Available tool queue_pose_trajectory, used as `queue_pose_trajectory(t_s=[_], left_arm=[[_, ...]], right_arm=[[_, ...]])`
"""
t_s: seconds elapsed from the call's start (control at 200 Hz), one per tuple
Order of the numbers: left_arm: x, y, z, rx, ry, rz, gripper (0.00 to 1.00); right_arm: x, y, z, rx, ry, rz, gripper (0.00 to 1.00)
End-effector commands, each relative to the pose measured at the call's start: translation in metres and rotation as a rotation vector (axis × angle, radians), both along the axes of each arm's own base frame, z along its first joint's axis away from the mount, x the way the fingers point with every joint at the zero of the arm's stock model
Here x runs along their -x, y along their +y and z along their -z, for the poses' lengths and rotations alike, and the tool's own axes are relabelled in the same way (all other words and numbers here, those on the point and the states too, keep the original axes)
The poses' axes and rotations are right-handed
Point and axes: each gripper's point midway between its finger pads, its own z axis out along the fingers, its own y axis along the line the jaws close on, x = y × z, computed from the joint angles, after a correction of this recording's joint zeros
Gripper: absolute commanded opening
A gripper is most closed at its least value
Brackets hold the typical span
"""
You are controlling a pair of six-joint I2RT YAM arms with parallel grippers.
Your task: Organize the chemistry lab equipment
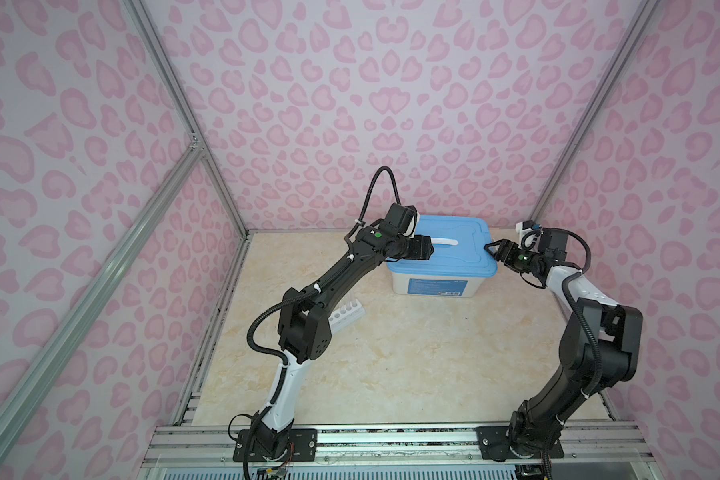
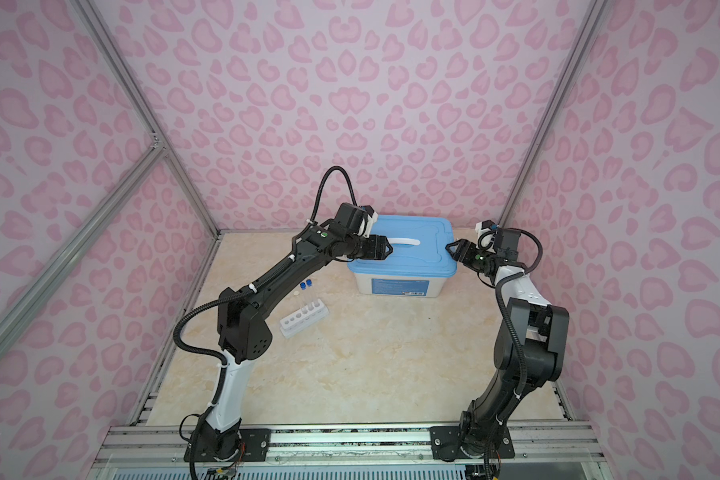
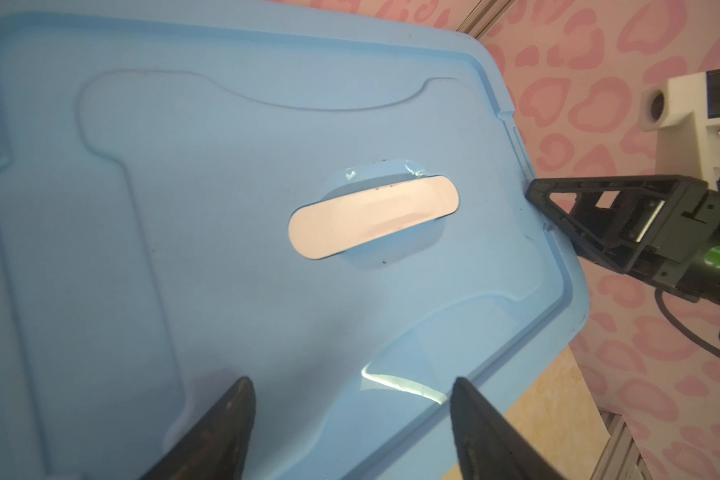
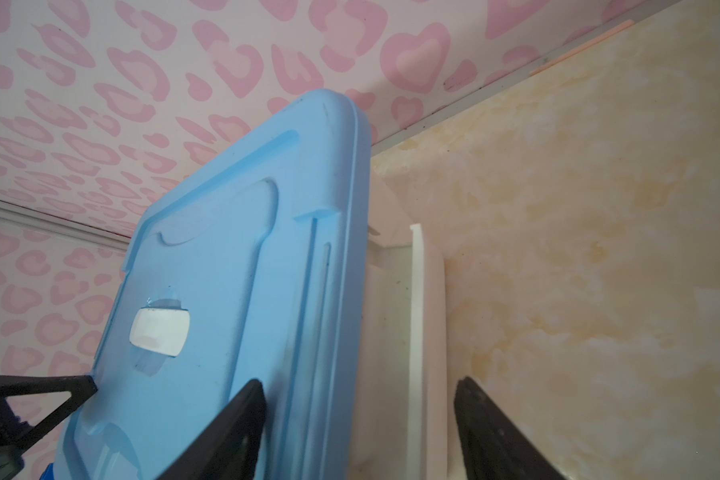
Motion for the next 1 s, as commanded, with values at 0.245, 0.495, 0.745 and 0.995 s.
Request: queue_pose_trajectory(t_s=[0.245,0.495,0.745,0.995], left_arm=[[-0.001,-0.005,0.002,0.017,0.006,0.010,0.76],[0.000,-0.005,0.003,0.017,0.008,0.013,0.76],[0.001,-0.006,0.003,0.023,0.011,0.020,0.76],[0.002,-0.007,0.001,0.027,0.007,0.025,0.76]], right_arm=[[-0.003,0.004,0.006,0.020,0.015,-0.014,0.64],[-0.002,0.005,0.007,0.049,0.035,-0.014,0.50],[-0.001,0.006,0.000,0.123,0.053,-0.011,0.43],[0.003,0.008,-0.020,0.206,0.041,-0.008,0.39]])
